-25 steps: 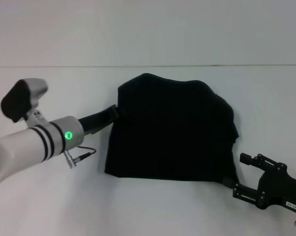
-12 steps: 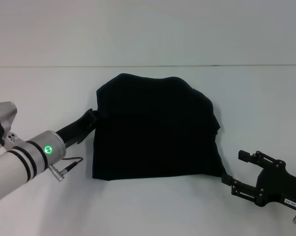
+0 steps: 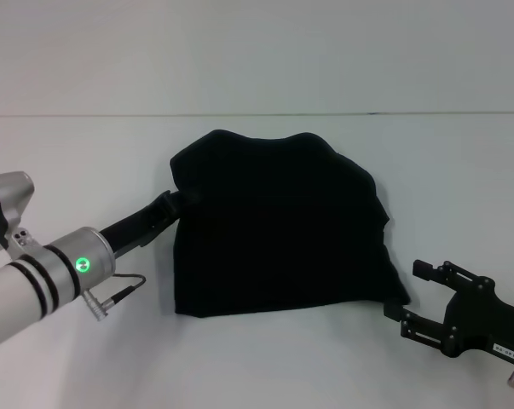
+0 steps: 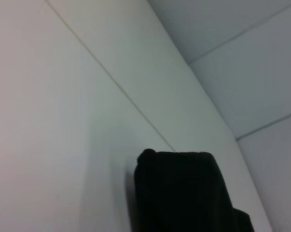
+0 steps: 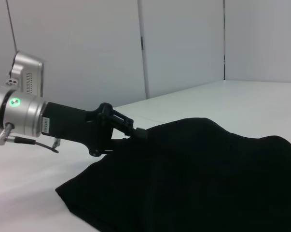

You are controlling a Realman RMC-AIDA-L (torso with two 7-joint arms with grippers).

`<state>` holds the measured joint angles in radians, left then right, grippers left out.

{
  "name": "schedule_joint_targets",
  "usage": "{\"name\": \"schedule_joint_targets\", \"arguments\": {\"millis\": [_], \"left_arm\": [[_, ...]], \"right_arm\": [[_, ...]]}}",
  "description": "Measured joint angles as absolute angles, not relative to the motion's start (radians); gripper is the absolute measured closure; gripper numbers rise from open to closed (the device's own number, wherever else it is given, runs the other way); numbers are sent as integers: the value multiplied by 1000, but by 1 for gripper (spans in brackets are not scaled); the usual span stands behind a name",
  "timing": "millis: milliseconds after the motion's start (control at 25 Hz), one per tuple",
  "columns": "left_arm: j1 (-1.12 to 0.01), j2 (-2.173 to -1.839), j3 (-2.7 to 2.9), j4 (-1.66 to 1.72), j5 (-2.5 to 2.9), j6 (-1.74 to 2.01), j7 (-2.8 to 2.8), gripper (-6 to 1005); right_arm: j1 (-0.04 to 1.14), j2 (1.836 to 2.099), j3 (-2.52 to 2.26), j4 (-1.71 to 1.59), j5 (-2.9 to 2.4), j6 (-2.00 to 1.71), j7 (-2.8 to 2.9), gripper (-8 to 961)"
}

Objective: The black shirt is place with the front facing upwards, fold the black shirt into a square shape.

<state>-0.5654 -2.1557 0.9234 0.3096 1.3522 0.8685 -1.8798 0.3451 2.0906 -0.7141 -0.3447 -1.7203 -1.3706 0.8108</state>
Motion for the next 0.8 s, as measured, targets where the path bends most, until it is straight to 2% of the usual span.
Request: {"name": "schedule_joint_targets", "arguments": {"millis": [40, 520, 640, 800], "left_arm": [[-559, -2149, 926, 316, 1359, 896, -1878, 900], [-391, -2067, 927, 651, 1688, 1288, -1675, 446], [-359, -2073, 918, 722, 1798, 1399, -1535, 304], [-289, -2119, 917, 798, 1843, 1475, -1330, 155]], "right_arm": [[345, 2091, -713, -345, -1720, -1370, 811, 119], [360, 2095, -612, -326, -1701, -1374, 804, 121], [368, 2096, -626, -320, -1709, -1376, 798, 120], [361, 2095, -646, -319, -1715, -1380, 766, 120]]}}
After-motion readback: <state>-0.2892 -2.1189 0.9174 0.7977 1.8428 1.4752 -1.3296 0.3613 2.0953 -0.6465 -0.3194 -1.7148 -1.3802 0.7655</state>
